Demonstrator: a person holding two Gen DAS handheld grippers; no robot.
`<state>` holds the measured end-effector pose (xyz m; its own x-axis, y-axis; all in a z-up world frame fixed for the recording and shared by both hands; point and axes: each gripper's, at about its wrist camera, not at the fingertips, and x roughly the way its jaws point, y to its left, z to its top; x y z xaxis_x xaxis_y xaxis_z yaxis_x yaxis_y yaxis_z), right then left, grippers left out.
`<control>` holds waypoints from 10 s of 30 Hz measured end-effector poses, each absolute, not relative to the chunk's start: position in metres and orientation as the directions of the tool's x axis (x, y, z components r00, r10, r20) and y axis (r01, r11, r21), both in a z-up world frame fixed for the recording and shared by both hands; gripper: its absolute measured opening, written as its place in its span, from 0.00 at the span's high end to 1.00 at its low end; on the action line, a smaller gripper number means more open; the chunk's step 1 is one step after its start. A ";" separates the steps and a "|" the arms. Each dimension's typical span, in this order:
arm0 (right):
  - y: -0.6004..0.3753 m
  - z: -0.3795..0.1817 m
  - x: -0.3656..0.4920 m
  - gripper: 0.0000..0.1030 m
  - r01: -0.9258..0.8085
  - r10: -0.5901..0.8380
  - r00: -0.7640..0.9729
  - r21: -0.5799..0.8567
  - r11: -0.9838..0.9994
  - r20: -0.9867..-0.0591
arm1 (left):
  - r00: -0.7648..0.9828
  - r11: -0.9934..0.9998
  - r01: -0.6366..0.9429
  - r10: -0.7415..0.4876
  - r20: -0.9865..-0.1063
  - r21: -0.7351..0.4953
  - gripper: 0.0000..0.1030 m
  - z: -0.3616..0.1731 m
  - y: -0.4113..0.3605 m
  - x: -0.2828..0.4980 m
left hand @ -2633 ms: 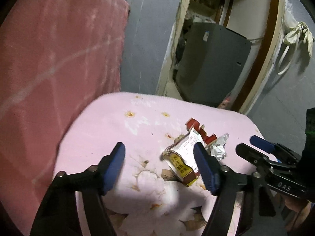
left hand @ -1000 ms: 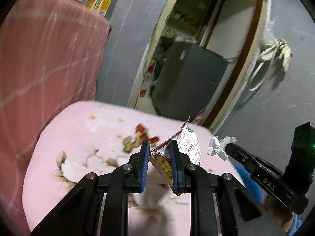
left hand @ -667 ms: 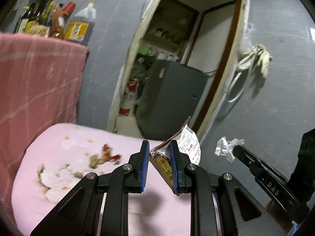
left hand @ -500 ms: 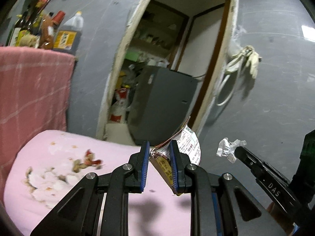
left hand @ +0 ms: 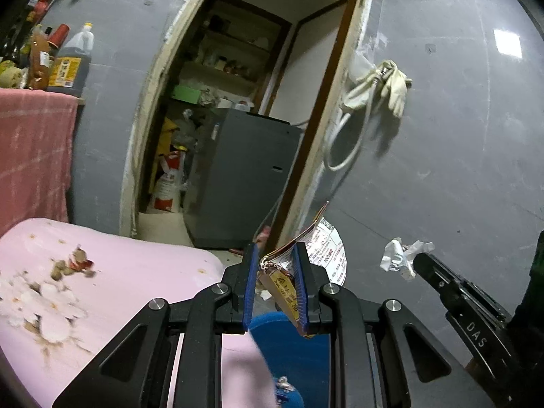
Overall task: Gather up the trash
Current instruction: 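Carry the packet and foil over the blue basin and open both tools, then move both tools back over the remaining scraps on the cushion, then grasp the tan nut shell with the left tool while the right tool grasps the red-tan scraps, then lift the held scraps toward the blue basin and regrasp a shell with the left tool, then open the left tool over the blue basin to drop the tan shell while the right tool releases its scraps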
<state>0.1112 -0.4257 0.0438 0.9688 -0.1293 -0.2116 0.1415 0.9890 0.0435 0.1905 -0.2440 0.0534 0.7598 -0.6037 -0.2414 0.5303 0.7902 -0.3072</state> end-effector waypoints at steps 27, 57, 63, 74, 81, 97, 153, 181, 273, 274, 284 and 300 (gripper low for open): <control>-0.506 -0.051 0.133 0.96 0.254 -0.170 0.879 0.136 0.958 -0.445 | 0.596 0.812 0.498 -0.575 -0.560 -0.305 0.83 -0.037 -0.341 0.224; -0.473 0.001 0.138 0.08 0.208 -0.130 0.937 0.216 0.954 -0.325 | 0.751 0.851 0.431 -0.523 -0.403 -0.300 0.07 0.011 -0.246 0.214; -0.438 0.035 0.125 0.00 0.153 -0.115 0.972 0.179 0.972 -0.206 | 0.835 0.886 0.385 -0.454 -0.313 -0.257 0.02 0.041 -0.206 0.198; -0.367 0.071 0.117 0.00 0.048 -0.045 0.999 0.122 0.991 -0.028 | 0.931 0.937 0.275 -0.315 -0.182 -0.216 0.02 0.070 -0.122 0.173; -0.320 0.078 0.126 0.00 -0.025 0.023 1.000 0.080 0.996 0.020 | 0.963 0.959 0.204 -0.232 -0.134 -0.196 0.02 0.077 -0.076 0.167; -0.244 0.042 0.192 0.00 -0.171 0.173 0.982 0.033 0.985 -0.080 | 0.981 0.989 0.059 -0.082 -0.174 -0.132 0.02 0.038 -0.010 0.186; -0.199 -0.086 0.395 0.96 -0.389 0.447 0.530 0.262 0.883 -0.721 | 0.583 0.934 0.278 -0.348 -0.734 -0.222 0.89 -0.078 -0.050 0.367; -0.283 -0.020 0.280 0.98 -0.262 0.390 0.789 0.313 0.913 -0.476 | 0.787 0.918 0.277 -0.386 -0.481 -0.282 0.91 -0.012 -0.069 0.281; -0.439 0.040 0.129 0.98 0.085 -0.043 0.971 0.170 0.982 -0.236 | 0.752 0.786 0.586 -0.618 -0.231 -0.195 0.87 0.054 -0.254 0.199; -0.442 0.040 0.126 0.98 0.094 -0.053 0.971 0.168 0.981 -0.233 | 0.747 0.780 0.595 -0.626 -0.225 -0.193 0.87 0.054 -0.260 0.196; -0.481 0.021 0.119 0.98 0.176 -0.123 0.953 0.176 0.969 -0.276 | 0.698 0.742 0.642 -0.670 -0.254 -0.192 0.87 0.044 -0.310 0.192; -0.522 -0.046 0.150 0.98 0.249 -0.094 0.873 0.272 0.929 -0.479 | 0.541 0.748 0.607 -0.637 -0.549 -0.270 0.87 -0.027 -0.355 0.232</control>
